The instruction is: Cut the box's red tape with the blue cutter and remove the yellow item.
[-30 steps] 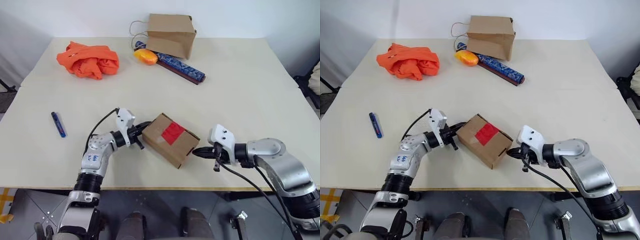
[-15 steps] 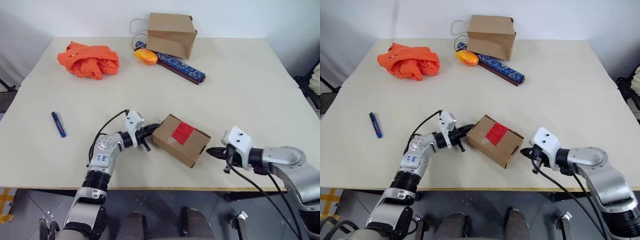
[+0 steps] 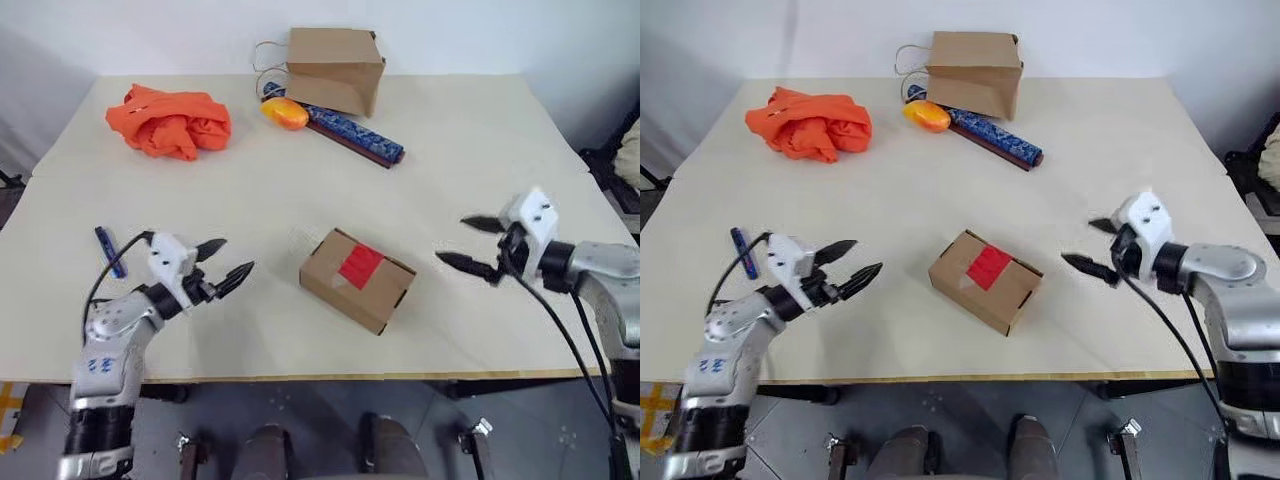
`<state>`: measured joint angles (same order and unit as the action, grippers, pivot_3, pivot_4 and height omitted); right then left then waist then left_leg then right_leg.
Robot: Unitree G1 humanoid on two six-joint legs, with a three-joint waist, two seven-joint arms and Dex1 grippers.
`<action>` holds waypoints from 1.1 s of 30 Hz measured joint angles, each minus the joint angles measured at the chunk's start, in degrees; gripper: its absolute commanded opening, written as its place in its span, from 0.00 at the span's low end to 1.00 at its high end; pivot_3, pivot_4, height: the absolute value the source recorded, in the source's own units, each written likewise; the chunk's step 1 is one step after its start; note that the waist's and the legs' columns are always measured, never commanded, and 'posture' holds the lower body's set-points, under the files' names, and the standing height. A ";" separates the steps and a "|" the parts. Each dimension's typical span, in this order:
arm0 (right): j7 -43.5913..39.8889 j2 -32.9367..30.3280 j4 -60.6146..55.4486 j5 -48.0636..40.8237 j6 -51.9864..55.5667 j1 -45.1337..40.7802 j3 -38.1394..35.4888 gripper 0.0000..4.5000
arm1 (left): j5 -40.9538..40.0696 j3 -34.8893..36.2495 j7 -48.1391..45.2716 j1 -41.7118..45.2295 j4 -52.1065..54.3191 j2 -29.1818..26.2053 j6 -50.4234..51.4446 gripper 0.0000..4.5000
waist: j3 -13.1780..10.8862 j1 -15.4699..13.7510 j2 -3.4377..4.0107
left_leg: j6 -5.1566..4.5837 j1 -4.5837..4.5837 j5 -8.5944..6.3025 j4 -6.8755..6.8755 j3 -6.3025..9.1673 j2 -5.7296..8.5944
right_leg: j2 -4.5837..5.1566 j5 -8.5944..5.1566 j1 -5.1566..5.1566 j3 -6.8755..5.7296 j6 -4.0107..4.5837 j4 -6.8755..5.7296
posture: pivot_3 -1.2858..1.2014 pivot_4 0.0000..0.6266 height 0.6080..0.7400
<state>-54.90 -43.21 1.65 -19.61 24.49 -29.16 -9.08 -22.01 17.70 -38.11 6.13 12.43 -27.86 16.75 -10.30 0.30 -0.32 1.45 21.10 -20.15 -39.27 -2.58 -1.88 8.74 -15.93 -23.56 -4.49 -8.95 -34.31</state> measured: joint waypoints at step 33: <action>-15.73 11.18 9.68 -6.51 -6.34 -10.02 4.90 1.00 | 3.29 14.45 45.75 6.97 -0.50 8.84 17.89 1.00 | 0.03 -0.21 -0.07 | -0.05 0.00 -0.14 -0.26 -0.01 -0.02 | -0.03 0.08 -0.03 -0.05 -0.02 -0.27 | 0.52 0.24 1.00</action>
<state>-70.63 -32.02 11.33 -26.13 18.15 -39.18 -4.18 -18.72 32.15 7.65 13.10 11.93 -19.02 34.64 -10.27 0.09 -0.39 1.40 21.10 -20.28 -39.53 -2.59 -1.90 8.71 -15.85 -23.59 -4.54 -8.96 -34.58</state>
